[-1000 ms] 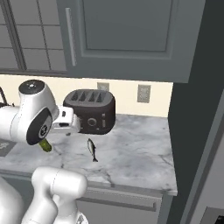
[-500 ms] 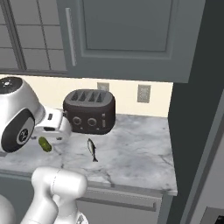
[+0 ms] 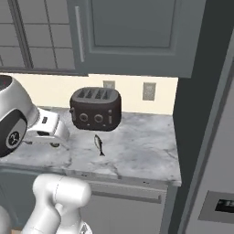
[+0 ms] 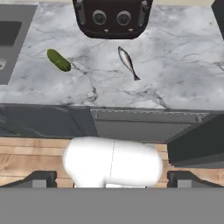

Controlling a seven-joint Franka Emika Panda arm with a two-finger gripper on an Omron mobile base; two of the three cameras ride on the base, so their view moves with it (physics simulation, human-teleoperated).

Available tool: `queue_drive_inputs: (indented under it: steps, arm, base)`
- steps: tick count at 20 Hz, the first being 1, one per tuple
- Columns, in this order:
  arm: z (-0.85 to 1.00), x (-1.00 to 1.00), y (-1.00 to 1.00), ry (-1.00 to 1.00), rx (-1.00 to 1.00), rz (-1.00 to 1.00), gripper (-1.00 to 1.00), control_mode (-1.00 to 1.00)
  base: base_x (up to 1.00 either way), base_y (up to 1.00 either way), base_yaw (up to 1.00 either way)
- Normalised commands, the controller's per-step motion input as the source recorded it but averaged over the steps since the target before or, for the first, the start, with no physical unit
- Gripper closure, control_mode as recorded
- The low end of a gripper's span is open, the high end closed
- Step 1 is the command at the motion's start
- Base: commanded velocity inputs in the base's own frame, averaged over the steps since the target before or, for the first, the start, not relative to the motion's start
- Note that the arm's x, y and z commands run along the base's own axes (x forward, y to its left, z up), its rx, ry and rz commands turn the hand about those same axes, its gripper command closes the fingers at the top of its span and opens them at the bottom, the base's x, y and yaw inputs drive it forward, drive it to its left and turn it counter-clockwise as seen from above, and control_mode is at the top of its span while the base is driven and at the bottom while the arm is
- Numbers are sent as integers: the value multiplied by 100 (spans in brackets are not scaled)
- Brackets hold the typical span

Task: Open the fridge, remove the kiwi, cucumber, and fish, and place them on any counter.

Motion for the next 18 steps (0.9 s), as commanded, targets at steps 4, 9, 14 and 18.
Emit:
queue_drive_inputs:
  steps: [4, 9, 14, 18]
  arm:
    - [0, 0, 0, 0, 0, 0, -100, 100]
    - [0, 0, 0, 0, 0, 0, -100, 100]
    - [0, 0, 0, 0, 0, 0, -100, 100]
    - [0, 0, 0, 0, 0, 0, -100, 100]
  base:
    - [-78, -64, 0]
    - [-48, -91, 0]
    - [19, -100, 0]
    - [37, -100, 0]
